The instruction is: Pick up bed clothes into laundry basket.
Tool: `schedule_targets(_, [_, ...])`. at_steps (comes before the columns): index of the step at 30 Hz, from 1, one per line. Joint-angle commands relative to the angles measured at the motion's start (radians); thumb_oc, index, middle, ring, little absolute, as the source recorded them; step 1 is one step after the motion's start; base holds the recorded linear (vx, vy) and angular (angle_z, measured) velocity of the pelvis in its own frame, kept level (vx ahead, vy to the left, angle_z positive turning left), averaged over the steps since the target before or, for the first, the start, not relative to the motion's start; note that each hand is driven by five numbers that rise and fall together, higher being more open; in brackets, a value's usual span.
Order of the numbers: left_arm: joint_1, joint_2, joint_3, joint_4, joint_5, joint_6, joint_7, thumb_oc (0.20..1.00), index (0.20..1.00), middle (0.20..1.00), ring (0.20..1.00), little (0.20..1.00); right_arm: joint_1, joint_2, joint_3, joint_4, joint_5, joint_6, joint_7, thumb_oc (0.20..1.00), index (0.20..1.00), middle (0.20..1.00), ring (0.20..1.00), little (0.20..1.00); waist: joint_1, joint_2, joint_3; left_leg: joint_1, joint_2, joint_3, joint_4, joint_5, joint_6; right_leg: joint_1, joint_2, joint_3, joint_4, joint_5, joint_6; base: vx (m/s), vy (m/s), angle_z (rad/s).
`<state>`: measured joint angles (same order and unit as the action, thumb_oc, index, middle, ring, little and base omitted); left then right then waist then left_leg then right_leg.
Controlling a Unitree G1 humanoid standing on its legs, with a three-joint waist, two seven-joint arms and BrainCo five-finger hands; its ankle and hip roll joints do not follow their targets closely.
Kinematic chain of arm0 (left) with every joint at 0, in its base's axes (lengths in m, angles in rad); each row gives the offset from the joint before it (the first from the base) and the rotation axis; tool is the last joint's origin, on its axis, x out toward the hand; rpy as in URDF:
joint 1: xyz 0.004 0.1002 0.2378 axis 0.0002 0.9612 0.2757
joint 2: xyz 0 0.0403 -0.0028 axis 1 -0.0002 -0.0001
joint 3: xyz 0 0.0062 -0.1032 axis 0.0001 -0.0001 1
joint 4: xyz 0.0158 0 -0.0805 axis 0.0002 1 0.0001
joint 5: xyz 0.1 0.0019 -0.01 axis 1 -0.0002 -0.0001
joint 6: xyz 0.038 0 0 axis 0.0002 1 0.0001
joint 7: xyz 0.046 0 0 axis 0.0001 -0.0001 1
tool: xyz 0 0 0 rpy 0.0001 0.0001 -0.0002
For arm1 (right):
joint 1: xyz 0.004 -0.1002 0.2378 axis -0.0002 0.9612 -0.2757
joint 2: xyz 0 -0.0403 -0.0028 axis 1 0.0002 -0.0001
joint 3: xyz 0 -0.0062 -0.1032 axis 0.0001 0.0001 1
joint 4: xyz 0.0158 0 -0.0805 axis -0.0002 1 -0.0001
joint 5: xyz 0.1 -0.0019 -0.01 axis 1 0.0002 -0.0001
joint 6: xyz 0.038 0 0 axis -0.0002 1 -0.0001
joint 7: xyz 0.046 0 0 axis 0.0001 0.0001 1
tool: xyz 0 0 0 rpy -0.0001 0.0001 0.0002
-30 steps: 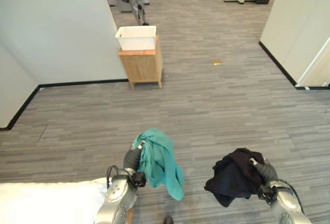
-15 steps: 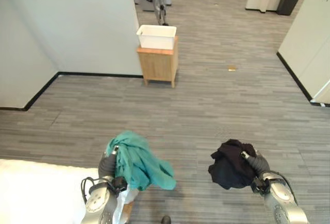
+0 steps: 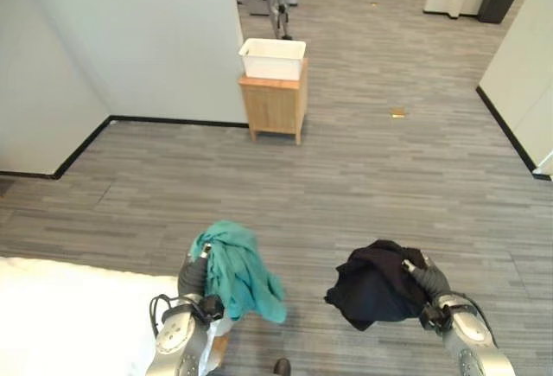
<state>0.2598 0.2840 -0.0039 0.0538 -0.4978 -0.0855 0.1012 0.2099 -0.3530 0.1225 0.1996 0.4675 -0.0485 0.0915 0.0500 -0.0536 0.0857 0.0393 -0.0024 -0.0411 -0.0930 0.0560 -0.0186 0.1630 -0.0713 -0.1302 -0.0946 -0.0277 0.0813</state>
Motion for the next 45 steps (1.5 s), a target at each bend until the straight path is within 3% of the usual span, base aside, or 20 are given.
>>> schedule_targets(1, [-0.051,0.039,0.01,-0.049,0.021,-0.063,-0.036,0.2,0.2,0.2,0.2,0.2,-0.032,-0.006,-0.045,-0.106,-0.019,-0.056,0.006,0.2,0.2,0.2,0.2,0.2,-0.01,0.006,-0.007,0.015,0.044,0.091,0.082,-0.077,-0.004,-0.04,-0.043,-0.105,0.107,-0.053,0.018,0.0,0.0,0.0])
schedule_targets(14, [-0.141,0.074,-0.047,-0.026,-0.002,-0.061,-0.015,0.2,0.2,0.2,0.2,0.2,-0.102,-0.001,-0.01,-0.106,0.001,-0.071,-0.017,0.2,0.2,0.2,0.2,0.2,0.005,0.002,0.011,-0.019,0.041,0.087,0.107,-0.079,-0.002,-0.067,-0.051,-0.104,0.118,-0.048,0.025,-0.02,0.003,-0.01])
schedule_targets(25, [-0.169,0.059,-0.08,0.025,-0.011,-0.06,-0.043,0.2,0.2,0.2,0.2,0.2,-0.136,-0.002,-0.017,-0.06,-0.016,-0.075,-0.032,0.2,0.2,0.2,0.2,0.2,0.036,-0.02,0.073,-0.035,0.018,0.092,0.137,-0.104,0.025,-0.077,-0.079,-0.099,0.139,-0.042,0.045,-0.02,0.043,0.0])
schedule_targets(29, [-0.196,0.068,-0.064,0.019,-0.013,-0.072,-0.024,0.2,0.2,0.2,0.2,0.2,-0.189,-0.002,-0.002,-0.055,-0.018,-0.086,-0.048,0.2,0.2,0.2,0.2,0.2,0.044,-0.006,0.096,-0.057,0.006,0.102,0.178,-0.137,0.059,-0.168,-0.119,-0.064,0.313,-0.056,0.06,0.02,0.157,-0.23])
schedule_targets(33, [-0.22,0.086,-0.05,0.003,0.001,-0.079,-0.001,0.2,0.2,0.2,0.2,0.2,-0.185,0.001,0.006,-0.077,-0.019,-0.088,-0.045,0.2,0.2,0.2,0.2,0.2,0.024,0.019,0.134,-0.029,-0.007,0.097,0.213,-0.18,0.1,-0.299,-0.146,-0.039,0.629,0.041,0.059,0.1,0.18,-0.14])
schedule_targets(35, [-0.231,0.099,-0.039,-0.001,0.021,-0.081,0.008,0.2,0.2,0.2,0.2,0.2,-0.178,0.008,0.007,-0.081,-0.019,-0.087,-0.04,0.2,0.2,0.2,0.2,0.2,0.01,0.038,0.158,-0.003,0.006,0.094,0.218,-0.184,0.104,-0.383,-0.132,-0.038,0.718,0.052,0.06,0.19,0.082,0.07])
schedule_targets(38, [-0.234,0.108,-0.023,-0.005,0.022,-0.087,0.014,0.2,0.2,0.2,0.2,0.2,-0.151,0.012,-0.008,-0.084,0.0,-0.078,-0.029,0.2,0.2,0.2,0.2,0.2,-0.023,0.034,0.157,0.071,0.016,0.071,0.194,-0.207,0.08,-0.475,-0.115,-0.038,0.578,0.033,0.055,0.37,-0.066,0.05])
schedule_targets(39, [-0.231,0.108,-0.019,-0.005,0.017,-0.09,0.013,0.2,0.2,0.2,0.2,0.2,-0.141,0.012,-0.012,-0.086,0.007,-0.078,-0.028,0.2,0.2,0.2,0.2,0.2,-0.036,0.029,0.154,0.102,0.018,0.057,0.183,-0.22,0.067,-0.483,-0.113,-0.039,0.478,0.04,0.058,0.66,-0.26,0.2])
schedule_targets(40, [-0.232,0.106,-0.019,0.005,0.019,-0.091,0.01,0.2,0.2,0.2,0.2,0.2,-0.117,0.014,-0.021,-0.081,0.02,-0.081,-0.028,0.2,0.2,0.2,0.2,0.2,-0.073,0.014,0.145,0.16,0.029,0.018,0.161,-0.235,0.036,-0.503,-0.08,-0.004,0.245,0.088,0.078,0.53,-0.22,0.22])
schedule_targets(41, [-0.231,0.106,-0.019,0.005,0.019,-0.091,0.01,0.2,0.2,0.2,0.2,0.2,-0.115,0.013,-0.02,-0.082,0.02,-0.081,-0.028,0.2,0.2,0.2,0.2,0.2,-0.075,0.025,0.147,0.169,0.042,0.017,0.158,-0.239,0.034,-0.484,-0.068,-0.013,0.224,0.096,0.077,0.56,-0.216,0.66])
schedule_targets(43, [-0.235,0.107,-0.024,0.012,0.026,-0.09,0.001,0.2,0.2,0.2,0.2,0.2,-0.092,0.01,-0.033,-0.094,0.019,-0.073,-0.02,0.2,0.2,0.2,0.2,0.2,-0.104,0.031,0.142,0.214,0.064,-0.016,0.145,-0.246,0.013,-0.517,-0.041,0.031,0.114,0.15,0.098,0.45,-0.14,0.9])
schedule_targets(45, [-0.228,0.095,-0.031,0.012,0.029,-0.091,-0.018,0.2,0.2,0.2,0.2,0.2,-0.065,0.002,-0.041,-0.102,0.019,-0.073,0.0,0.2,0.2,0.2,0.2,0.2,-0.121,0.033,0.116,0.266,0.081,-0.057,0.165,-0.255,-0.009,-0.523,-0.041,0.008,0.153,0.184,0.096,0.64,-0.249,0.76])
